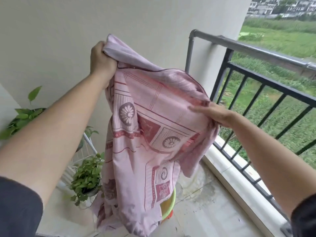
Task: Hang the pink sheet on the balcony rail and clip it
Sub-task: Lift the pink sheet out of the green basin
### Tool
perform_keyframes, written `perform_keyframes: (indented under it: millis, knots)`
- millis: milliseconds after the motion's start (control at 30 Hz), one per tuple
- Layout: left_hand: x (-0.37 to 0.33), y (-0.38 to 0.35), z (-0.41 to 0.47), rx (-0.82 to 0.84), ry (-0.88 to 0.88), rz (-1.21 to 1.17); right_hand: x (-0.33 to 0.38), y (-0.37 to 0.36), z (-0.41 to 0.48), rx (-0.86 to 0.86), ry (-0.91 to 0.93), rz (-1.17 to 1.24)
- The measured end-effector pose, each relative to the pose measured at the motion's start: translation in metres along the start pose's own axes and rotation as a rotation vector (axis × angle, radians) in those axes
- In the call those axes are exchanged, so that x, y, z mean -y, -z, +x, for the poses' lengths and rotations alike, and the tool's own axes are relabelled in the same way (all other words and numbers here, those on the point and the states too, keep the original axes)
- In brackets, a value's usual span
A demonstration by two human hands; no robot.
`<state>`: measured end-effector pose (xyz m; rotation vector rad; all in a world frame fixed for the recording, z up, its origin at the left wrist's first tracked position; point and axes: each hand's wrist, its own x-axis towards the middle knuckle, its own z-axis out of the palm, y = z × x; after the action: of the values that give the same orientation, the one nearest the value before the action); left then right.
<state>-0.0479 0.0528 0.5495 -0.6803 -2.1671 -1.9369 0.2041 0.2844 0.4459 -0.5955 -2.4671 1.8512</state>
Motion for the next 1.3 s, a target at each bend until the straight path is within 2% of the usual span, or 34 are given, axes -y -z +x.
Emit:
perform_keyframes:
  millis: [67, 133, 167, 233, 300, 367, 500, 567, 633, 700, 800, 867, 933, 1000, 1067, 1133, 1200, 1300]
  knots:
    - [0.013, 0.000, 0.003, 0.005, -0.022, 0.158, -0.004, -0.010, -0.003, 0.223, -0.081, -0.358]
    - [0.023, -0.002, 0.002, 0.025, -0.113, 0.361, -0.022, -0.023, -0.003, 0.342, -0.229, -0.717]
    - [0.026, -0.003, 0.001, 0.052, -0.182, 0.497, -0.033, -0.027, -0.002, 0.369, -0.303, -0.876]
    - [0.033, -0.004, 0.000, 0.131, -0.291, 0.719, -0.051, -0.027, -0.005, 0.305, -0.452, -1.050]
    - [0.040, -0.002, 0.001, 0.201, -0.341, 0.820, -0.066, -0.016, -0.004, 0.195, -0.567, -0.969]
    - [0.045, 0.001, 0.000, 0.255, -0.338, 0.875, -0.065, -0.001, -0.001, 0.058, -0.600, -0.709]
    - [0.058, 0.004, -0.008, 0.465, -0.154, 1.093, -0.026, 0.029, 0.006, -0.389, -0.377, -0.209]
    - [0.066, 0.005, -0.019, 0.608, -0.041, 1.025, 0.014, 0.034, 0.006, -0.509, -0.274, 0.009]
    - [0.075, 0.001, -0.032, 0.715, 0.027, 0.792, 0.054, 0.032, 0.007, -0.558, -0.187, 0.098]
    - [0.086, -0.014, -0.049, 0.810, 0.020, 0.653, 0.091, 0.026, 0.007, -0.597, -0.098, 0.132]
    - [0.095, -0.046, -0.082, 0.870, 0.070, 0.618, 0.134, 0.013, 0.001, -0.582, 0.048, 0.114]
    - [0.110, -0.062, -0.101, 0.913, 0.213, 0.540, 0.155, 0.006, -0.005, -0.603, 0.133, 0.050]
    - [0.122, -0.074, -0.119, 1.033, 0.322, 0.488, 0.167, 0.003, -0.011, -0.605, 0.200, 0.006]
    - [0.123, -0.084, -0.140, 1.190, 0.356, 0.508, 0.174, 0.002, -0.015, -0.617, 0.266, 0.018]
    - [0.123, -0.095, -0.155, 1.254, 0.370, 0.363, 0.176, 0.009, -0.020, -0.693, 0.315, 0.027]
    - [0.130, -0.102, -0.154, 1.114, 0.316, 0.356, 0.170, 0.025, -0.023, -0.842, 0.334, 0.024]
    - [0.140, -0.097, -0.141, 0.958, 0.239, 0.506, 0.153, 0.048, -0.027, -0.986, 0.292, -0.025]
    - [0.164, -0.073, -0.128, 0.879, 0.214, 0.628, 0.122, 0.072, -0.036, -1.090, 0.190, -0.197]
